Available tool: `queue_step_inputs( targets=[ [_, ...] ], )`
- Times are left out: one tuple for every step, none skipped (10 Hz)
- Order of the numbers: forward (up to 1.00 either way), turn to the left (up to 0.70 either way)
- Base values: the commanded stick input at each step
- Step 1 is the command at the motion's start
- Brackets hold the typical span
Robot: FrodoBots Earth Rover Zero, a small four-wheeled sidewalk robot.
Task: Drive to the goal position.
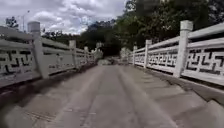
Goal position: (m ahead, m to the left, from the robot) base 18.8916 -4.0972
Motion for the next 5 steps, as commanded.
queue_step_inputs(
  targets=[
    [0.70, 0.00],
    [0.70, 0.00],
    [0.70, 0.00],
    [0.70, 0.00],
    [0.70, 0.00]
  ],
)
